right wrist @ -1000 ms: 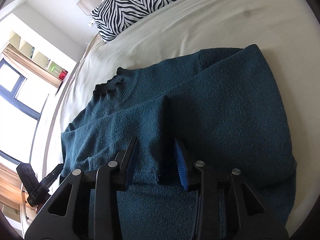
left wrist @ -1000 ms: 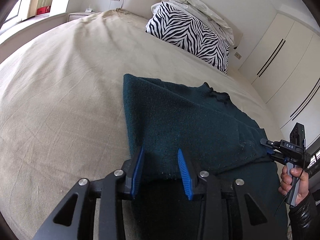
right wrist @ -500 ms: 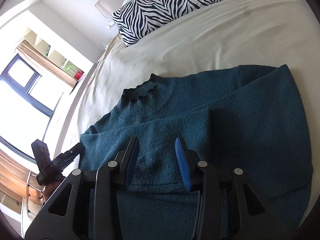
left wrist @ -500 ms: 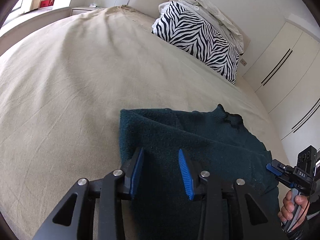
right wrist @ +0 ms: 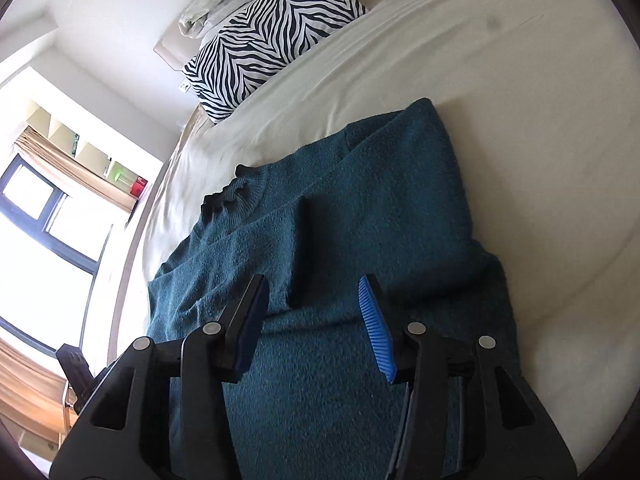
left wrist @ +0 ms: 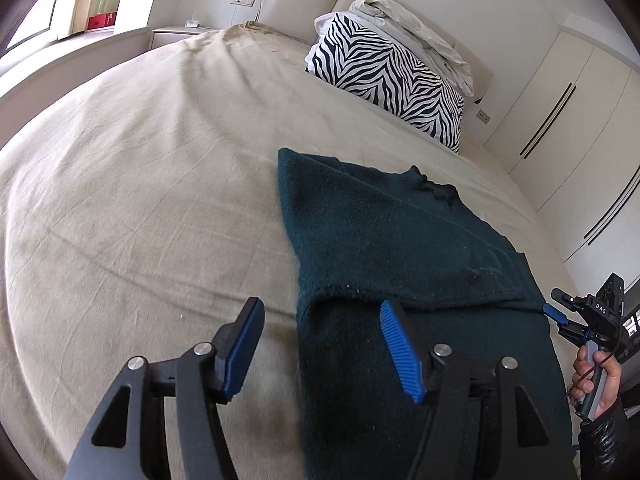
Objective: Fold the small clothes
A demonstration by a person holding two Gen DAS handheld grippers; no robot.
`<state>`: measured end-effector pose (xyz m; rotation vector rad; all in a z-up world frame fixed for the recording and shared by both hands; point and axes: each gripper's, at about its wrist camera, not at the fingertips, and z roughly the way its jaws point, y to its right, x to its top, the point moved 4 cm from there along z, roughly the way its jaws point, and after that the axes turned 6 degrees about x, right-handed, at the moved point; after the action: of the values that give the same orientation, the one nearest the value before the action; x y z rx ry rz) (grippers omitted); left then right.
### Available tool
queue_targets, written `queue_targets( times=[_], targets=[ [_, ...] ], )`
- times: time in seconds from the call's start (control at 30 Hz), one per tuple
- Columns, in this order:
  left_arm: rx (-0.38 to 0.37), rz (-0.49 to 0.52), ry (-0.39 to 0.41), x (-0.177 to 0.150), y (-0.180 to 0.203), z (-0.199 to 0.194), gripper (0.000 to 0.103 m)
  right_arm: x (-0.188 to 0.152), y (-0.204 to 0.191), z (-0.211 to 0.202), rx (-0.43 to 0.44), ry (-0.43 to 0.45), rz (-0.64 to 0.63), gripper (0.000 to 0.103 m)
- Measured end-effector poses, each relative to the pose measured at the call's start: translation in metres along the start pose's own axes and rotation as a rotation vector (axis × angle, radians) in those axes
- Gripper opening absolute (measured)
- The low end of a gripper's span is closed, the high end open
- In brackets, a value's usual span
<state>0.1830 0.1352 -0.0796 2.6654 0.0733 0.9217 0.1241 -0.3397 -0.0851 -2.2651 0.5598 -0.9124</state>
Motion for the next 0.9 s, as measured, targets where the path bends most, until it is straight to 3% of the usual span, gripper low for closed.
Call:
queue_targets(
  times=[0.2,0.4,0.5,0.57,0.9],
  targets=[
    [0.001,-0.046,-0.080,-0.071,-0.015,-0.052,0.064,-0.060,0.010,-0.064,0.003,-0.021,-0.017,0.052],
    [-0.016,-0.086,-0.169,-0.130,-0.014,-0.082,0.064,-0.117,0.028,-0.108,-0.082,-0.085,-0.049,0.053],
    [-0.022,-0.063,-0.192,-0.148,-0.005,-0.095,0.065,-0.137,0.037,-0.134,-0.104,-0.094,-0.049,0.056],
    [-0.024,-0.057,-0.221,-0.157,-0.002,-0.098,0.065,-0.150,0.047,-0.152,-0.122,-0.101,-0.034,0.066],
    [-0.025,-0.014,-0.319,-0.186,-0.002,-0.115,0.065,-0.188,0.073,-0.198,-0.105,-0.155,0.011,0.066]
  ],
)
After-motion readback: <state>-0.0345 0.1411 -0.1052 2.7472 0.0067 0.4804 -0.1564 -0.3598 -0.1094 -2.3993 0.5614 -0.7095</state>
